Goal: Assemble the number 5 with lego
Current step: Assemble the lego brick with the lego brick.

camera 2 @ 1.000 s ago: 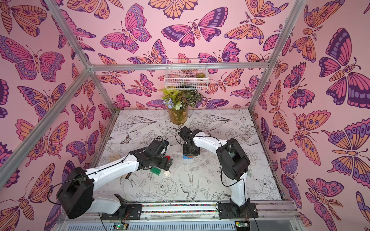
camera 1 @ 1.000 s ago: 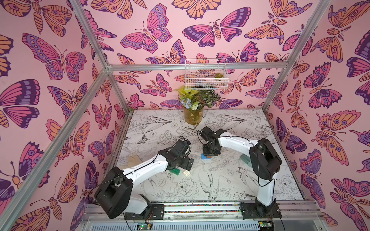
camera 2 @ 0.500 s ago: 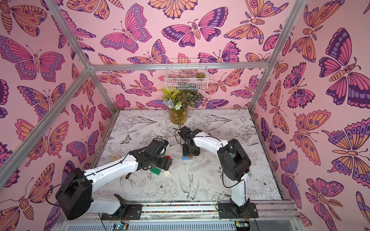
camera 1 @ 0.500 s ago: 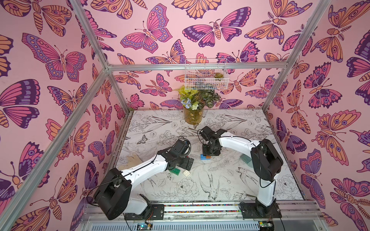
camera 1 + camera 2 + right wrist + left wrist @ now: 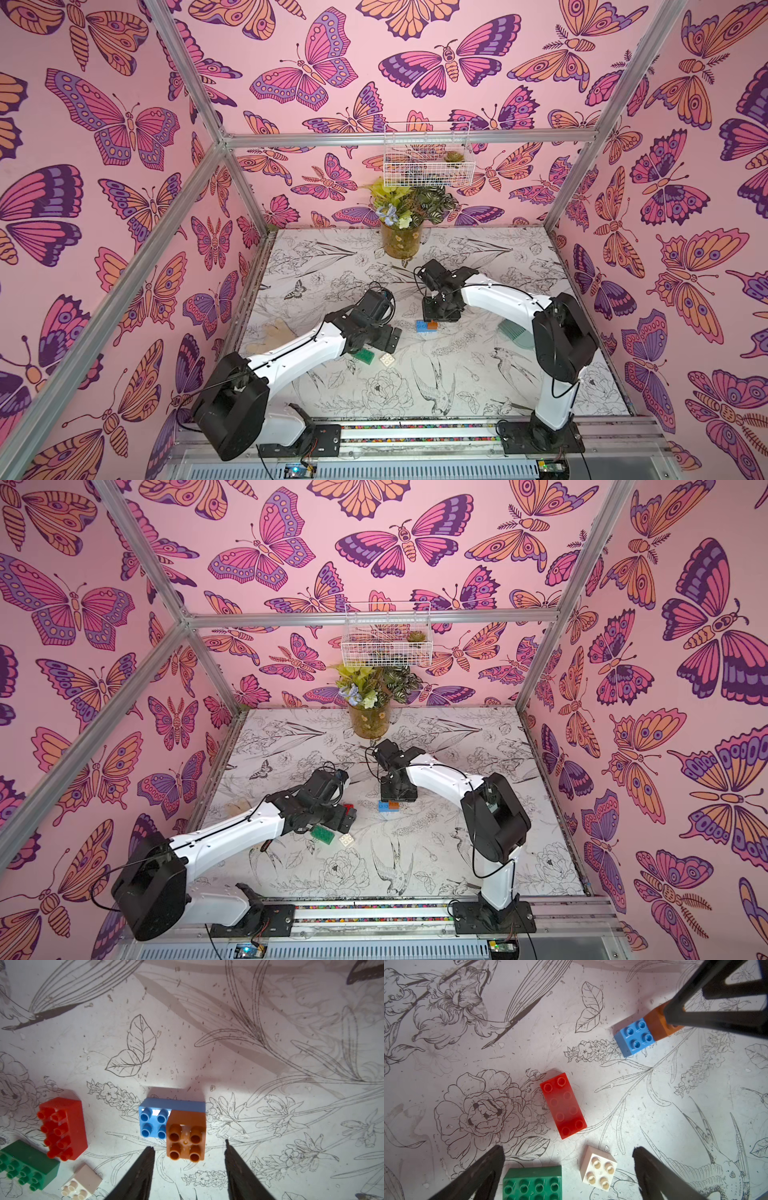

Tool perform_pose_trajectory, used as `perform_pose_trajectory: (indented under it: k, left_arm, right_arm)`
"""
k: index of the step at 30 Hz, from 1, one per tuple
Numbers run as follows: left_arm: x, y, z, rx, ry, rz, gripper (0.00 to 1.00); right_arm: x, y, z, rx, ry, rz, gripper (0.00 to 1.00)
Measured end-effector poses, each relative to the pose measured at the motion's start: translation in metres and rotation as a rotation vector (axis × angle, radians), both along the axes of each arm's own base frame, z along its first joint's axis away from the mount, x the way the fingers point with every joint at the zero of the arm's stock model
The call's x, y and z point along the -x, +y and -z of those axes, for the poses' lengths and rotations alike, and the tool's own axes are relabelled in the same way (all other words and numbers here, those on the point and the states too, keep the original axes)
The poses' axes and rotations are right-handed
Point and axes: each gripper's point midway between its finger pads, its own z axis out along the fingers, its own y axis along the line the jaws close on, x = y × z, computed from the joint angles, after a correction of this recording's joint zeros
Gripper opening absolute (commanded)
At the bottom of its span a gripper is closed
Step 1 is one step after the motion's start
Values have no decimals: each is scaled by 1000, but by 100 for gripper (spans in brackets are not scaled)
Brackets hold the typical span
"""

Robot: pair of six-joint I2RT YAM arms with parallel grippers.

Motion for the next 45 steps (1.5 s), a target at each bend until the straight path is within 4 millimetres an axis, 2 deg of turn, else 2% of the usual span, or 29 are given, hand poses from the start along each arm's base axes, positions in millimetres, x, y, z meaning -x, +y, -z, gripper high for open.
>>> perform_pose_trajectory:
  k: [7, 28, 31, 39, 42, 45]
  left_arm:
    - [0, 0, 2, -4, 5, 0, 100]
    - [0, 1, 3, -7, 8, -1, 100]
    - [-2, 3, 2, -4, 8, -14, 100]
    - [-5, 10, -3, 10, -4, -40, 100]
    - [-5, 21, -8, 21, -18, -67, 100]
    - [-1, 35, -16, 37, -37, -104, 100]
  right_arm:
    - [2, -14, 8, 27, 15, 21, 57]
    - [3, -15, 12, 35, 27, 19, 57]
    - [4, -15, 6, 31, 22, 19, 57]
    - [-2, -9, -28, -12, -38, 13, 57]
    - [1, 1, -36, -17, -52, -12, 56]
    - [6, 19, -47, -37, -74, -52, 56]
